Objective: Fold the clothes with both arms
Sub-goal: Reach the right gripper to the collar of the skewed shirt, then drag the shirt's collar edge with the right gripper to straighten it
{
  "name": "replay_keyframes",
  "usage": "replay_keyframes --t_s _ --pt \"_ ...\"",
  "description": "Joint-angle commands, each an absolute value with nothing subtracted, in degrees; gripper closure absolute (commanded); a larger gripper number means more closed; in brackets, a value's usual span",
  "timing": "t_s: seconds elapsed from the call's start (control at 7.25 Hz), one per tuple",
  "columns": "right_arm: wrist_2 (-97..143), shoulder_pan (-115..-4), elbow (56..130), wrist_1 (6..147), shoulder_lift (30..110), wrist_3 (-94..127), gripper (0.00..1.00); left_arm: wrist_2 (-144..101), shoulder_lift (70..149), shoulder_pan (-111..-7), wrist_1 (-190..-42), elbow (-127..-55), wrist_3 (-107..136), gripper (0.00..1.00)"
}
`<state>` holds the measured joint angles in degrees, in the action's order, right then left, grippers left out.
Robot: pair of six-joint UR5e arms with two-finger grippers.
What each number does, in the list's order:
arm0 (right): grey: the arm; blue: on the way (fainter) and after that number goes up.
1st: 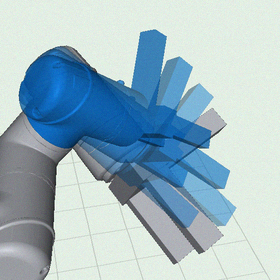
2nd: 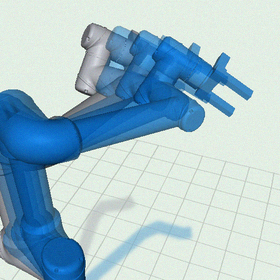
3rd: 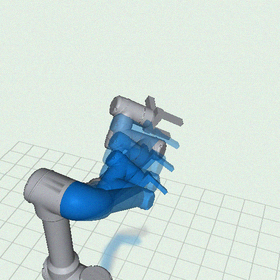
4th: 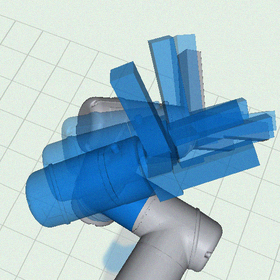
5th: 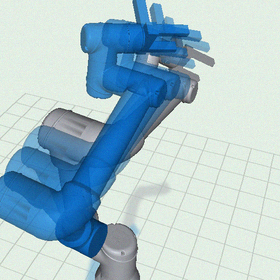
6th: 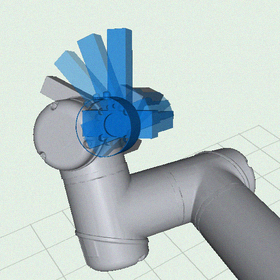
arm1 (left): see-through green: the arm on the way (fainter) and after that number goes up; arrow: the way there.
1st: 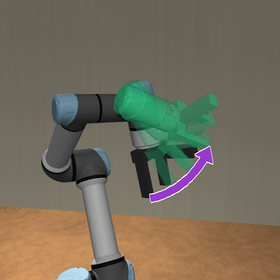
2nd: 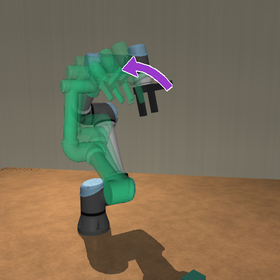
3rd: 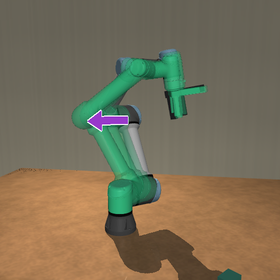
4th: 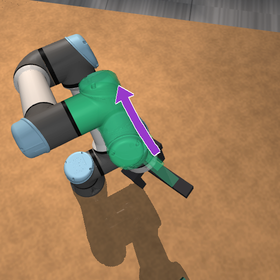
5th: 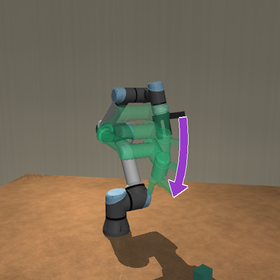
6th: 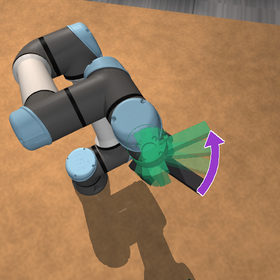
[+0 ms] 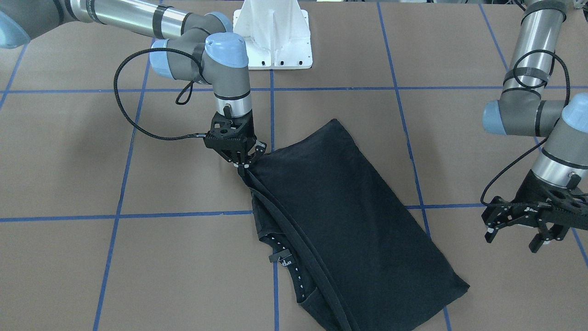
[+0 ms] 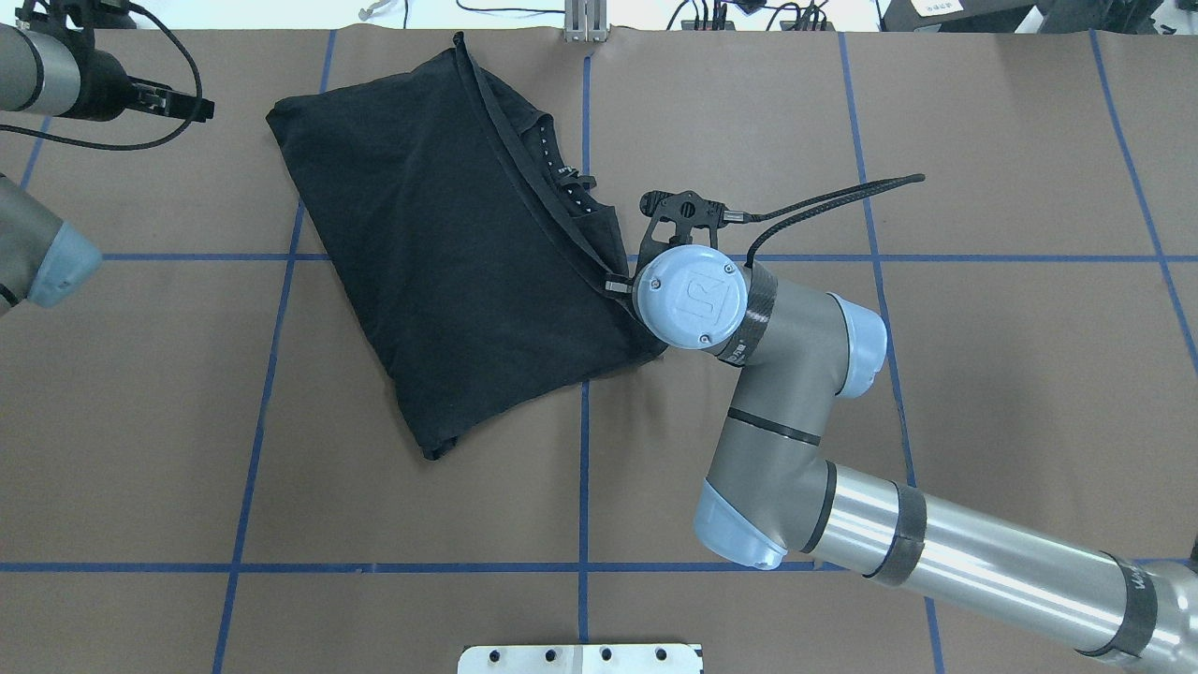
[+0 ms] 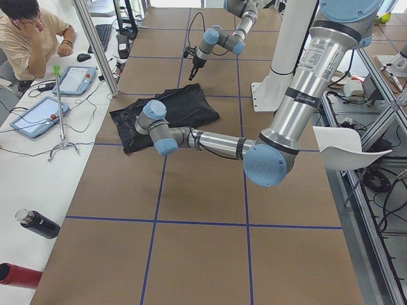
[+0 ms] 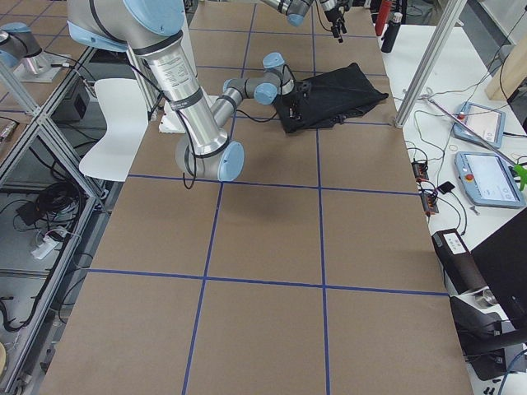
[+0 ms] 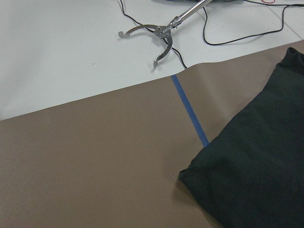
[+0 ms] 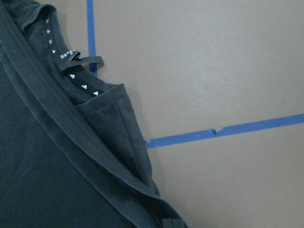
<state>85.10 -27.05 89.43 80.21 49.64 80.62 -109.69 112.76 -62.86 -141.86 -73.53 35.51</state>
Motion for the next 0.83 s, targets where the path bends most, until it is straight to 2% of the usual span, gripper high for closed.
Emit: replay_keyframes --t_s 0.0,0.14,0.28,0.55,0.69 --pt "84.9 -27.3 81.3 79.8 43.5 76.6 0.05 -109.7 112.8 -62.8 -141.9 -73.6 36.0 0.0" --pt "85.3 -28.8 79.3 79.4 42.4 75.2 0.02 -109.7 112.8 -62.8 -141.9 -73.6 36.0 0.0" --pt "85.4 -30.2 75.7 78.0 40.9 73.8 0.04 -109.7 112.7 -62.9 -141.9 -73.7 36.0 0.0" --pt "85.4 -31.5 63.5 70.5 35.4 73.4 0.14 -109.7 112.7 -62.9 -141.9 -73.7 36.0 0.0" --pt "85.3 -31.6 62.4 69.5 35.2 73.4 0.19 -109.7 112.7 -62.8 -141.9 -73.7 36.0 0.0"
